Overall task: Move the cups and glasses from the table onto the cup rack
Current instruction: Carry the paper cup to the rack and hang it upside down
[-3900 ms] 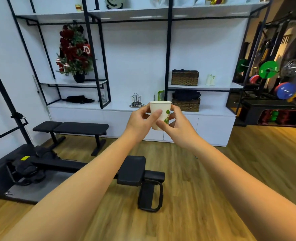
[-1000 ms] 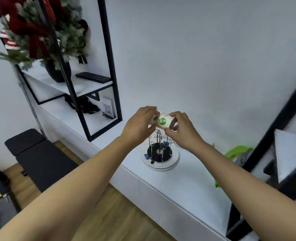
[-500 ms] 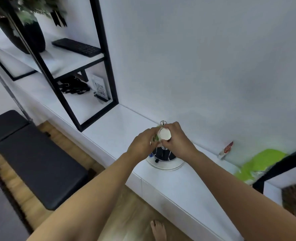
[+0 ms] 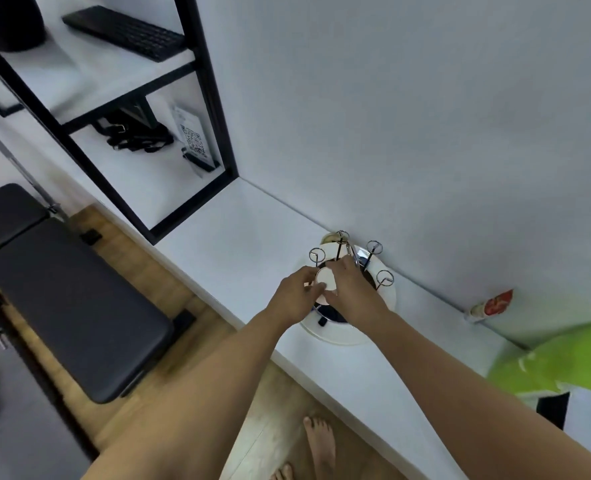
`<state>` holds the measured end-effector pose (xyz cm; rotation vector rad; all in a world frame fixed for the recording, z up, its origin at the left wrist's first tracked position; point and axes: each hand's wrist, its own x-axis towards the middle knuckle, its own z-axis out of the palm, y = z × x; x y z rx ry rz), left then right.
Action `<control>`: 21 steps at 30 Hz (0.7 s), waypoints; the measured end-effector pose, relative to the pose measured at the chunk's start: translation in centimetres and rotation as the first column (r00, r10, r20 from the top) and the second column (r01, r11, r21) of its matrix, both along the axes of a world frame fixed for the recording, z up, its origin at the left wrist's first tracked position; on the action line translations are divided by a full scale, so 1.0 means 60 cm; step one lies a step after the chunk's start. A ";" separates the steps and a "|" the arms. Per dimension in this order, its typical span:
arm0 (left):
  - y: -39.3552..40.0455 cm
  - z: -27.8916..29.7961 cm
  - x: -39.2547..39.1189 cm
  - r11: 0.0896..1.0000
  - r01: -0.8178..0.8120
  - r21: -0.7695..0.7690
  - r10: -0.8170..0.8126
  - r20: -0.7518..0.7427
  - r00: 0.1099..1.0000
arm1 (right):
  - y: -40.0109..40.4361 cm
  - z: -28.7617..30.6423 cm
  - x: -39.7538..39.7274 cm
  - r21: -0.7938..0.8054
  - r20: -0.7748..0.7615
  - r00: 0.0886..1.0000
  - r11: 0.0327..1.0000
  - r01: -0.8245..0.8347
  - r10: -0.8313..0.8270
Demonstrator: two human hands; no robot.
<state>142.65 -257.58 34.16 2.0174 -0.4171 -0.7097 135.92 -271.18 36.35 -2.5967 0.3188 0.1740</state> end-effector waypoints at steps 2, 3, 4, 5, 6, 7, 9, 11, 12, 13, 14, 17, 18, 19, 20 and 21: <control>-0.004 -0.016 0.007 0.998 -0.011 0.057 0.010 0.004 1.000 | 0.000 -0.011 0.007 -0.028 -0.045 0.999 0.999 -0.027 0.025; -0.006 -0.022 0.009 0.996 -0.007 0.084 0.007 0.003 1.000 | -0.001 -0.016 0.009 -0.038 -0.076 0.996 0.998 -0.040 0.037; -0.007 -0.028 0.011 0.994 -0.002 0.107 0.002 0.003 1.000 | -0.001 -0.022 0.010 -0.048 -0.104 0.994 0.998 -0.049 0.044; -0.008 -0.032 0.012 0.992 -0.001 0.125 0.001 0.001 1.000 | -0.002 -0.027 0.011 -0.054 -0.126 0.991 0.997 -0.052 0.045; -0.009 -0.035 0.012 0.991 -0.003 0.136 0.003 0.001 1.000 | -0.004 -0.033 0.011 -0.050 -0.140 0.989 0.998 -0.045 0.037; -0.010 -0.036 0.013 0.990 -0.007 0.142 0.007 0.003 1.000 | -0.005 -0.036 0.011 -0.040 -0.144 0.989 0.999 -0.032 0.026; -0.012 -0.037 0.016 0.988 -0.009 0.156 0.007 0.010 1.000 | -0.007 -0.040 0.012 -0.038 -0.142 0.990 0.999 -0.019 0.014; -0.012 -0.036 0.019 0.986 -0.006 0.169 0.004 0.009 1.000 | -0.007 -0.041 0.012 -0.038 -0.145 0.989 0.999 -0.014 0.008; -0.011 -0.033 0.020 0.985 0.000 0.172 -0.001 0.008 1.000 | -0.008 -0.040 0.012 -0.032 -0.144 0.990 0.999 -0.010 0.006; -0.011 -0.030 0.020 0.984 0.009 0.178 -0.010 0.009 1.000 | -0.008 -0.039 0.010 -0.029 -0.143 0.990 1.000 -0.011 0.007; -0.010 -0.027 0.019 0.982 0.021 0.186 -0.024 0.010 1.000 | -0.008 -0.037 0.009 -0.030 -0.145 0.989 0.999 -0.014 0.009; -0.008 -0.007 0.016 0.979 0.038 0.200 -0.040 0.006 0.999 | -0.007 -0.023 0.006 -0.033 -0.136 0.990 0.999 -0.028 0.024; -0.007 0.002 0.017 0.978 0.040 0.203 -0.044 0.016 0.999 | -0.007 -0.015 0.007 -0.026 -0.122 0.992 0.999 -0.029 0.026; -0.005 0.014 0.018 0.978 0.044 0.204 -0.052 0.035 0.998 | -0.006 -0.005 0.008 -0.015 -0.103 0.994 0.999 -0.029 0.027; -0.003 0.028 0.021 0.979 0.045 0.200 -0.058 0.058 0.997 | -0.006 0.007 0.010 -0.001 -0.084 0.996 1.000 -0.029 0.029; 0.000 0.045 0.024 0.982 0.039 0.187 -0.054 0.078 0.996 | -0.006 0.022 0.012 0.009 -0.062 0.998 1.000 -0.030 0.031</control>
